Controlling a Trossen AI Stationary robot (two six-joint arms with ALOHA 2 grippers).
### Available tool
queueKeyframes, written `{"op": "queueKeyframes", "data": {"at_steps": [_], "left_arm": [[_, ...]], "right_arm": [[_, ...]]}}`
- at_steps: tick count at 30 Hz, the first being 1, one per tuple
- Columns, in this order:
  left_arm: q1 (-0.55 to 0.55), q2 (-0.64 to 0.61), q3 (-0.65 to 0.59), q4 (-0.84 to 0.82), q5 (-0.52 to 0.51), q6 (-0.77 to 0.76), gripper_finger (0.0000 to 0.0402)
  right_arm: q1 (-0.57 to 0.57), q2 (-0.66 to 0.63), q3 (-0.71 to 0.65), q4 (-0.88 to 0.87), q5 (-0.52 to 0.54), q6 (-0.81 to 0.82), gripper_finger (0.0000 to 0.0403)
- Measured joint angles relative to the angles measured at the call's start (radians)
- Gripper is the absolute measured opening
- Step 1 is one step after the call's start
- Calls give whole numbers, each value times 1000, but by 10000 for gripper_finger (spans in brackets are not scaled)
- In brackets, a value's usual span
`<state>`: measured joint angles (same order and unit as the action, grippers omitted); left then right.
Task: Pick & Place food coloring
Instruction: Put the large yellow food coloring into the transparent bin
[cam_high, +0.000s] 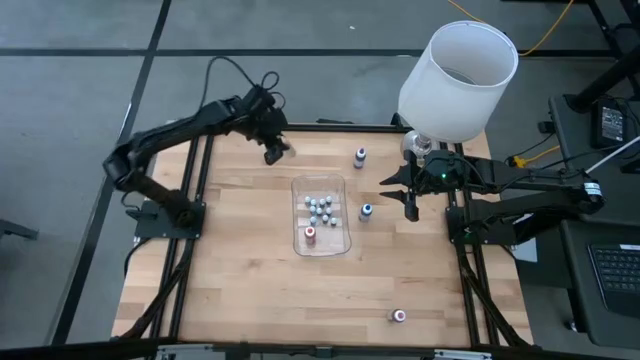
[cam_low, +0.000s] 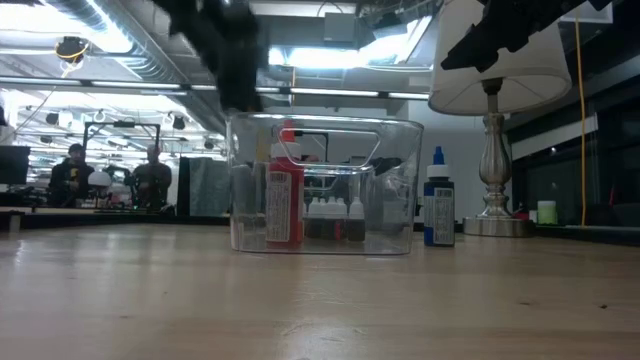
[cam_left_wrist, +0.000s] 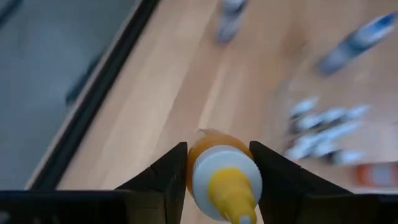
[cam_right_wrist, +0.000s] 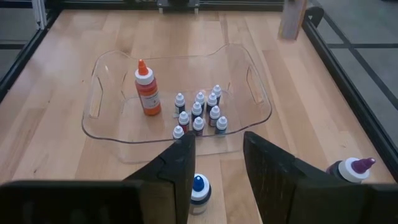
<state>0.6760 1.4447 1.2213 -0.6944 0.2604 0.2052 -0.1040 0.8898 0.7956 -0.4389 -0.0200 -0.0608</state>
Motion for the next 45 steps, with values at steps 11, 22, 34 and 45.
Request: {"op": "queueKeyframes", "data": {"at_steps": [11,22,34,45], "left_arm": [[-343,-117,238,-219,-242,-240,146],[-588,-46,266,-168,-369,-524,146],[-684,226,266,-54,-356,-641,146],[-727,391,266,-3,-337,-673,146]], "right_arm": [[0,0,0,0,0,0,138],[0,0,0,0,0,0,138],[0,0,0,0,0,0,138],[0,0,0,0,0,0,138]]}}
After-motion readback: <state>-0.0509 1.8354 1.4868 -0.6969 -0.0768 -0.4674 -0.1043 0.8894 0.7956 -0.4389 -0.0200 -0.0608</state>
